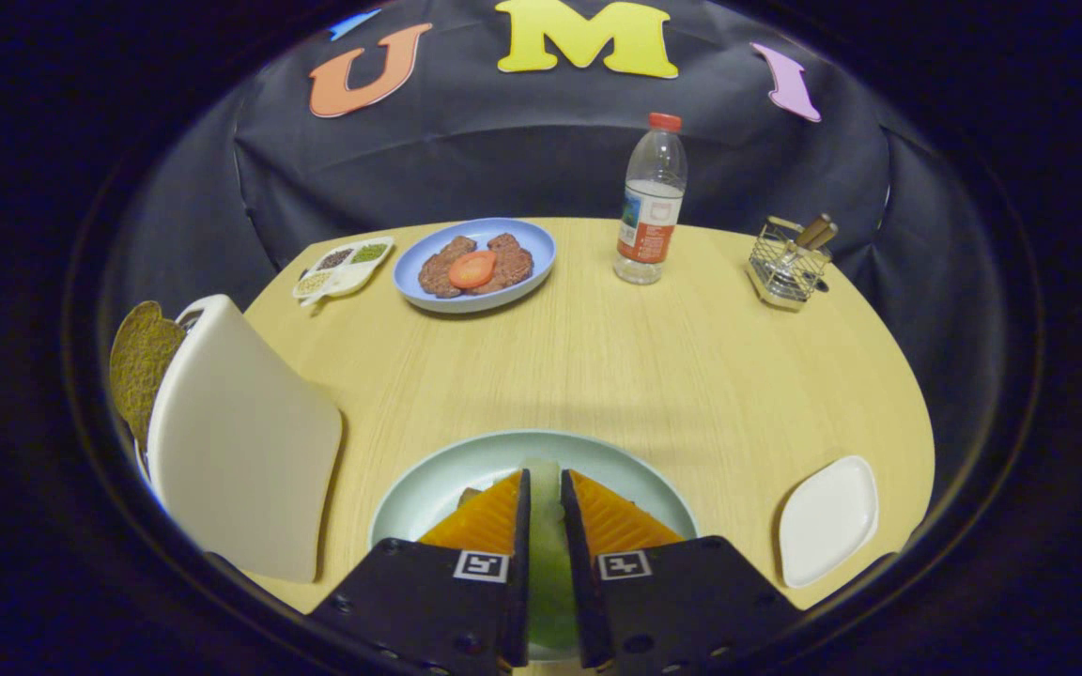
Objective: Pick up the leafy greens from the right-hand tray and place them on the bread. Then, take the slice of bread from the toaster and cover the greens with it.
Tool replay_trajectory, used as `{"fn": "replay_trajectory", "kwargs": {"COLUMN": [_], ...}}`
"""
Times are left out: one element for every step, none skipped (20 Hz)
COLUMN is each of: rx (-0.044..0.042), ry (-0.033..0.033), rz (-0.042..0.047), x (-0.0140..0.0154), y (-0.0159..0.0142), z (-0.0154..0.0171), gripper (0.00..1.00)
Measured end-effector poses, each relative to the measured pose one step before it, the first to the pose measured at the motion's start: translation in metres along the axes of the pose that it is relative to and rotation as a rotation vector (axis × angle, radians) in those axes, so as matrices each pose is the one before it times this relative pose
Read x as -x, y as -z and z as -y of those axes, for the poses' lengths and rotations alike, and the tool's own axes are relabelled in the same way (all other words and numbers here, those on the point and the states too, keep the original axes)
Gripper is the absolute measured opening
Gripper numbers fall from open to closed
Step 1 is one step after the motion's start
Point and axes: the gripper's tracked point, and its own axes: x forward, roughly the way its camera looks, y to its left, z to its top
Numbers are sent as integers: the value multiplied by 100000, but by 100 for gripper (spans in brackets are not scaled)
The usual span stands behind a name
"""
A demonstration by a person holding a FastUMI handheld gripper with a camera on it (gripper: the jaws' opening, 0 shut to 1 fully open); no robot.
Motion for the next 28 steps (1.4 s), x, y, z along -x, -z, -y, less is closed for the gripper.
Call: {"fn": "replay_trajectory", "kwargs": {"rx": [49, 169, 243, 581, 198, 166, -78, -1213, -850, 85, 618, 728, 1313, 1356, -176, -714, -987, -804, -48, 262, 262, 65, 324, 838, 795, 604, 18, 354], "ry": [-86, -669, -1065, 447, -575, -604, -158, 525, 267, 1230, 1017, 311, 153, 86, 178, -708, -1542, -1794, -1800, -1294, -245, -666, -638, -390, -236, 119, -234, -356], "rz": [695, 870, 950, 1704, 2168, 2007, 2070, 1787, 2133, 2502, 3203, 3382, 3371, 2816, 3124, 2267, 1445, 934, 389, 283, 3, -180, -652, -896, -709, -90, 57, -212], "x": [571, 788, 995, 1181, 1349, 1341, 1370, 1372, 1301, 1168, 1054, 1043, 866, 881, 784, 797, 652, 563, 363, 159, 96, 95, -63, -155, -264, -194, -302, -465], "y": [-164, -189, -216, -309, -536, -339, -501, -450, -701, -692, -972, -990, -1022, -758, -906, -666, -433, -324, -157, 77, 88, 174, 214, 282, 194, 114, -32, 190], "z": [-155, -261, -454, -64, -339, -546, -362, -345, -429, -292, -302, -583, -588, -487, -553, -734, -965, -958, -939, -773, -578, -951, -845, -914, -860, -860, -922, -973], "gripper": [29, 32, 42, 48, 54, 57, 62, 67, 76, 79, 84, 86, 87, 90, 92, 93, 94, 95, 94, 94, 94, 94, 94, 94, 94, 94, 94, 94]}}
